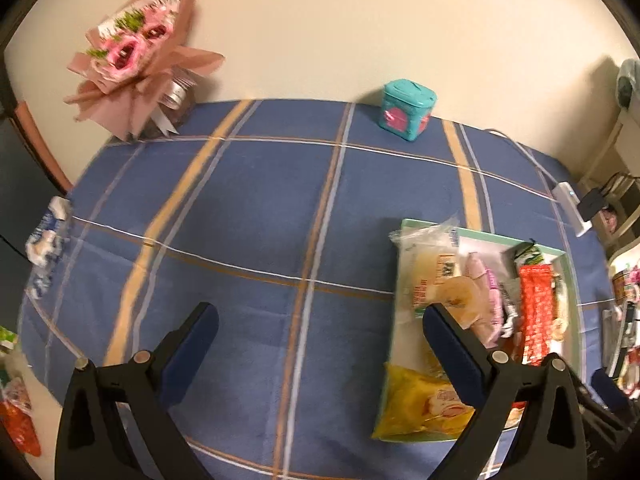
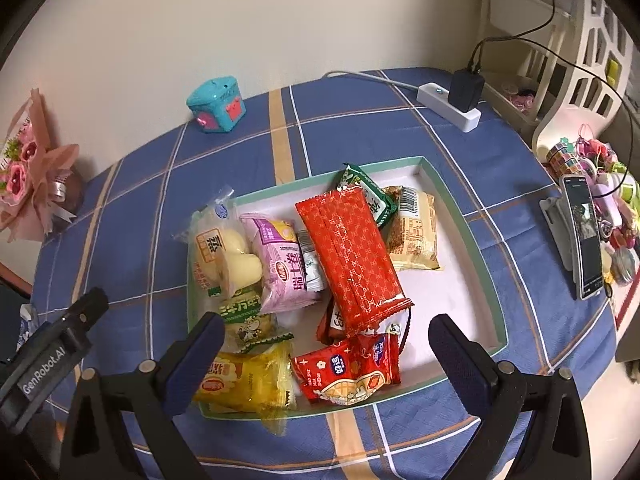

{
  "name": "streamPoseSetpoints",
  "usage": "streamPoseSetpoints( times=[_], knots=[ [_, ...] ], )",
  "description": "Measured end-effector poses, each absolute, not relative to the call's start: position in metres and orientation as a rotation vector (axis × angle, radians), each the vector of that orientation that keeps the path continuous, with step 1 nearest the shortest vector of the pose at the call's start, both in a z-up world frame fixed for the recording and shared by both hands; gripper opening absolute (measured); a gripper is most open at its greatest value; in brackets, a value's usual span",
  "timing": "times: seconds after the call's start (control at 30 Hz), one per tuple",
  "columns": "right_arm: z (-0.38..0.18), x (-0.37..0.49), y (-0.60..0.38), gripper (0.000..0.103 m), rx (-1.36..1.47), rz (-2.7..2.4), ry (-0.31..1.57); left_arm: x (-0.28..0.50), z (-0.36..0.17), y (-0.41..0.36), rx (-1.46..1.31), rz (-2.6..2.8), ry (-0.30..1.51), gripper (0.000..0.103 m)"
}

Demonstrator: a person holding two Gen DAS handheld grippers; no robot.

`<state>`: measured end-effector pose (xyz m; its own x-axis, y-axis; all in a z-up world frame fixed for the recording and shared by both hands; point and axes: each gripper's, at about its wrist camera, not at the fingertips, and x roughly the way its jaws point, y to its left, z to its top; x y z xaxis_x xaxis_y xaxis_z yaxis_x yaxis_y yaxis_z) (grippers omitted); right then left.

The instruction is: Organize snacks

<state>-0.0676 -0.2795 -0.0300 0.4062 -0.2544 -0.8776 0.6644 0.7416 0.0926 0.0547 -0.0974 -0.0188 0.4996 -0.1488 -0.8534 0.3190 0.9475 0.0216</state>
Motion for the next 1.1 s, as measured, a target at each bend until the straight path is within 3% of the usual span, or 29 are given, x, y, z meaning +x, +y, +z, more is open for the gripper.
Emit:
streamPoseSetpoints(
  times=[0.67,1.1],
  knots=[
    [-0.034,-0.13,-0.234,0.103,0.4,-0.585,0.935,-0.021,-0.034,-0.05,0.32,-0.249,1.03,0.102],
    [-0.027,-0.128,-0.23,0.103,0.375,-0.584,0.924,-0.021,-0.03,-0.046,0.31,-0.251,1.024,0.102]
  ],
)
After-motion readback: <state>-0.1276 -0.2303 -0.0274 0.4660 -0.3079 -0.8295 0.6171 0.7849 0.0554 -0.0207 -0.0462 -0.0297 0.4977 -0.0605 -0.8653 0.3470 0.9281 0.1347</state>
